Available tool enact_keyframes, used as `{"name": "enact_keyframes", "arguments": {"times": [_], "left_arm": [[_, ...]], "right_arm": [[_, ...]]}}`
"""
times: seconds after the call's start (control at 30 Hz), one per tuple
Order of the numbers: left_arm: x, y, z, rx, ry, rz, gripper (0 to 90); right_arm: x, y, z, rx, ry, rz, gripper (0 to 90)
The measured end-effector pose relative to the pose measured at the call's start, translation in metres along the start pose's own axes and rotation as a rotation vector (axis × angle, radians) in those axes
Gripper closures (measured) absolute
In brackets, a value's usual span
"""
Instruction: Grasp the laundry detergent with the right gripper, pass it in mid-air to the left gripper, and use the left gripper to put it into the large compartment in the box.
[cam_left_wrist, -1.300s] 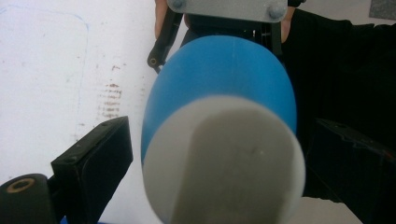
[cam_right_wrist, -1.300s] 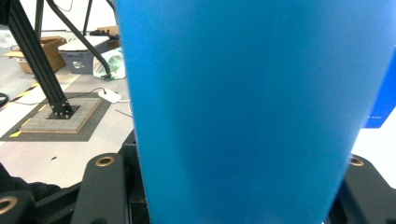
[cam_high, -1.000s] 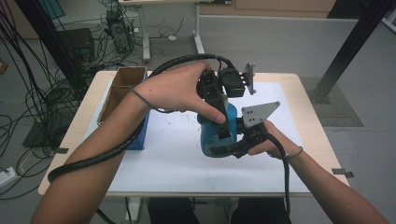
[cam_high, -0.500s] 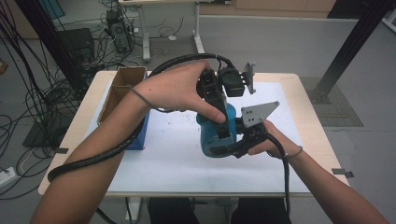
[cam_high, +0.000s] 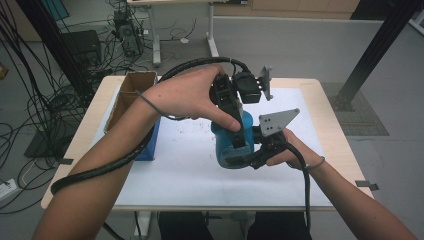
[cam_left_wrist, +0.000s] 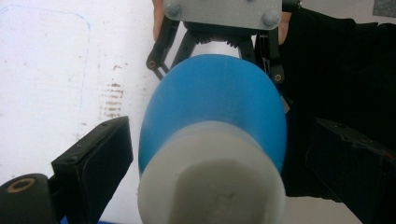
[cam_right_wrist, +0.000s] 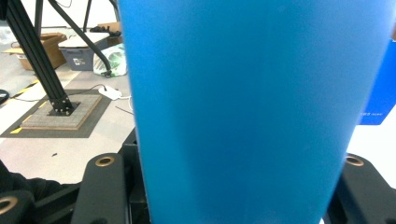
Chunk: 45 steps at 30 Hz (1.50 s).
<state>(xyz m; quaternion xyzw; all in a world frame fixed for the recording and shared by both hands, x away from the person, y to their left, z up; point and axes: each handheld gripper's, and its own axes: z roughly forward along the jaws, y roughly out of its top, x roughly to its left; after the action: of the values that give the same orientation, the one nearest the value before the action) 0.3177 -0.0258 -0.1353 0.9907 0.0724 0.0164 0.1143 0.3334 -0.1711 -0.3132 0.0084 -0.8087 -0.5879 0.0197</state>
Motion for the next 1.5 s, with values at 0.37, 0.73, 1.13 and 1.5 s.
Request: {"name": "enact_keyframes", "arguments": {"times": [0.37,0.73,1.13,1.5], "left_arm": [[0.0007,-0.0005,0.0000,0.000,0.000,-0.002,7.5],[0.0005,-0.0001,0.0005,0.000,0.004,-0.003,7.5],[0.0013,-0.0008,0.0002,-0.010,0.000,-0.006,7.0],[0.0009,-0.0013,-0.0010,-0.011,0.010,-0.013,7.4]], "right_arm": [[-0.0008,0.0001,0.0000,0.000,0.001,-0.003,40.1],[-0.0009,-0.0004,-0.0003,-0.003,0.001,-0.004,40.1],[-0.0010,-0.0015,-0.0004,-0.005,0.000,-0.004,40.1],[-0.0003,-0.0009,0.0002,0.000,0.002,-0.007,40.1]]}}
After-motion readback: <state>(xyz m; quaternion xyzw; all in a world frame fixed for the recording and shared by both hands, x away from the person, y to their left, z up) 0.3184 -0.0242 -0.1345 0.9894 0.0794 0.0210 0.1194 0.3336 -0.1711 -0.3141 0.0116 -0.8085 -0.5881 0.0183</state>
